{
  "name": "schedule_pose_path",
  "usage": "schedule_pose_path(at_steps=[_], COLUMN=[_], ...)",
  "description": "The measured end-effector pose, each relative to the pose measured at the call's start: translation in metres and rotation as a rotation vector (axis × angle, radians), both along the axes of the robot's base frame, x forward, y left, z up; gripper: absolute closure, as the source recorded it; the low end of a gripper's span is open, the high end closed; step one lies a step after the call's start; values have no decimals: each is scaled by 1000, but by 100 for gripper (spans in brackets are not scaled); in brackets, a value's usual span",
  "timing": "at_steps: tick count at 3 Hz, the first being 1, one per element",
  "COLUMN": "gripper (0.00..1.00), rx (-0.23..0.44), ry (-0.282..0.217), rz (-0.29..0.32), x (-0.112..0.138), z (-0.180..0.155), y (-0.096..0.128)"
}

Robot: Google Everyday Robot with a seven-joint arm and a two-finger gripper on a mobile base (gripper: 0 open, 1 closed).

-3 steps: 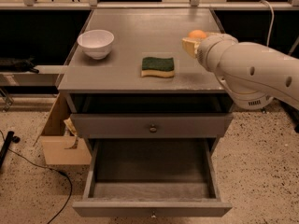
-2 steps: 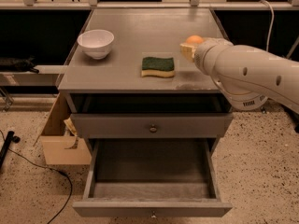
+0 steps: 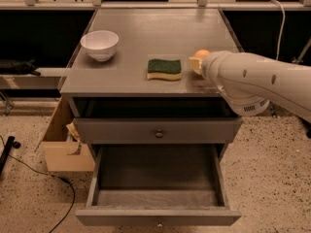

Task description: Pick orange from middle drawer and place on counter

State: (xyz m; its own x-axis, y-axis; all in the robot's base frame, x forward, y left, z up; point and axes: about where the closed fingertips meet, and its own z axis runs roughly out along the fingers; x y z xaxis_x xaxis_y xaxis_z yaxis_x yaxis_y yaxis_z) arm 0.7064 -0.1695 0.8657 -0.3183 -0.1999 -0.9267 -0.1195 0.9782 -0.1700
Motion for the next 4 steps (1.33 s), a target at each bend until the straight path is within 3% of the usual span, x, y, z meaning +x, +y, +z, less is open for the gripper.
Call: schedule_pose_path(at_steps=[1, 2, 3, 4], gripper=[100, 82, 51, 28], rx=[1, 1, 1, 1], ry=[2, 2, 2, 2], rz=[-1, -1, -1, -1], x=[0, 0, 0, 0], z=[-1, -1, -1, -1], y=[0, 0, 0, 0])
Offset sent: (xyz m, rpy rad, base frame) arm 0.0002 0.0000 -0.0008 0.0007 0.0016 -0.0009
